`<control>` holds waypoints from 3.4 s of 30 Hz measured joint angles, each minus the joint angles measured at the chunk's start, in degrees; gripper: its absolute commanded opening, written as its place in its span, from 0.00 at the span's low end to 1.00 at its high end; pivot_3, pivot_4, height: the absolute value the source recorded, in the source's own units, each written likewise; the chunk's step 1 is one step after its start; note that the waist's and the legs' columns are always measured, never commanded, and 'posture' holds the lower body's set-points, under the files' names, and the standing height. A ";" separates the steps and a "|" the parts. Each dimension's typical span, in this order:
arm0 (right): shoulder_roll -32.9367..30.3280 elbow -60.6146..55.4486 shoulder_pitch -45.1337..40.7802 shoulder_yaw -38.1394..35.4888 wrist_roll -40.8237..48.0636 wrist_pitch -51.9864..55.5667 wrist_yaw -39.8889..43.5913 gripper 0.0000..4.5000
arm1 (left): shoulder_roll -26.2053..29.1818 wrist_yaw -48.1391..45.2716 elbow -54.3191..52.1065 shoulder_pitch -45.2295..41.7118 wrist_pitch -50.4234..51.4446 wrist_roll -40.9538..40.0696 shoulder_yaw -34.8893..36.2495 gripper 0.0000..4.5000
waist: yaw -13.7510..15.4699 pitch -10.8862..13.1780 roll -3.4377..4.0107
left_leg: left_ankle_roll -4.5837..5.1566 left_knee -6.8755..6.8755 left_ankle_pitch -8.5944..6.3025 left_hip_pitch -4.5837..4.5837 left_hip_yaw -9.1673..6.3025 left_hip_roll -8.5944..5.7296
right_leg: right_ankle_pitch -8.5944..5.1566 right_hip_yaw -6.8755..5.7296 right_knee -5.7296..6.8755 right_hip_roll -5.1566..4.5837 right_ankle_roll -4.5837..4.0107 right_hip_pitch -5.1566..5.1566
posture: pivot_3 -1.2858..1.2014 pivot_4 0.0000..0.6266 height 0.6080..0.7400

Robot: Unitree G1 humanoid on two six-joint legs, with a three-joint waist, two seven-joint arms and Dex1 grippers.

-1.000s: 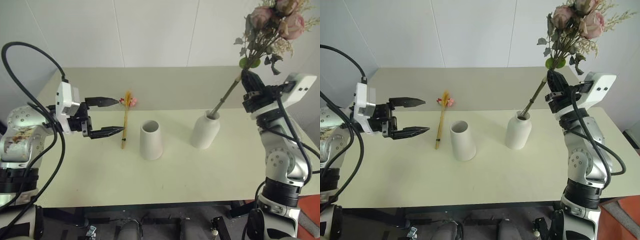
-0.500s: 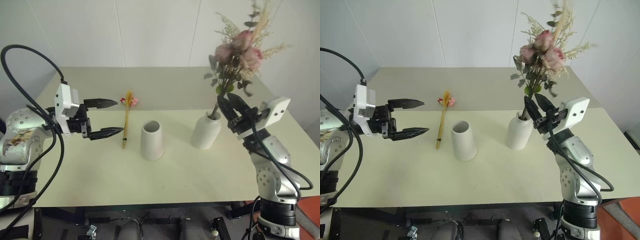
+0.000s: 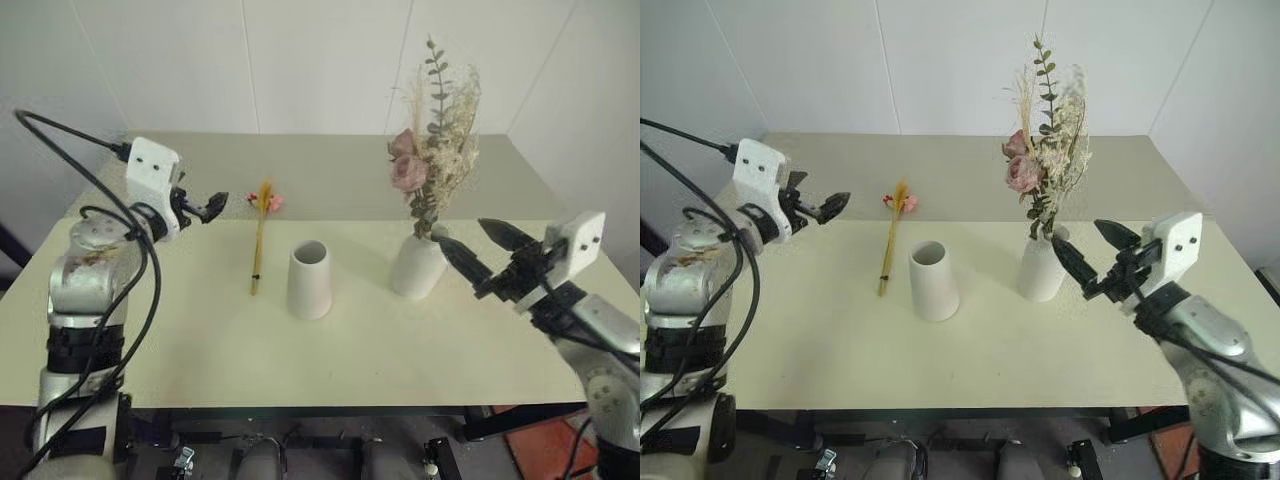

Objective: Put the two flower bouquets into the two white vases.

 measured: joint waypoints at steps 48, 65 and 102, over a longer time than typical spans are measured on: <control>-26.01 -3.38 0.00 -7.13 14.47 22.03 18.18 1.00 | -16.13 -1.06 71.82 -33.43 -6.64 10.45 -8.04 0.00 | 1.04 0.35 -0.66 | 0.00 0.03 -0.01 -0.50 -0.11 -0.18 | 0.11 -0.20 -0.20 -0.24 0.01 -0.22 | 0.52 0.24 1.00; -16.78 -0.29 17.64 -25.78 0.40 2.50 36.79 1.00 | -6.50 -27.52 15.55 -8.69 -7.07 -23.21 14.87 0.00 | 0.34 0.33 -0.62 | -0.12 0.06 0.05 -0.05 -0.09 -0.18 | 0.16 -0.19 -0.06 -0.26 -0.07 0.14 | 0.52 0.24 1.00; -12.54 -0.86 17.61 -17.19 -1.97 -2.78 32.08 1.00 | -18.33 -52.27 25.03 -6.01 -28.34 -25.01 -0.55 0.00 | 1.03 0.32 -0.63 | -0.10 0.08 0.06 -0.08 -0.12 -0.18 | 0.03 -0.18 -0.12 -0.21 0.12 0.17 | 0.52 0.24 1.00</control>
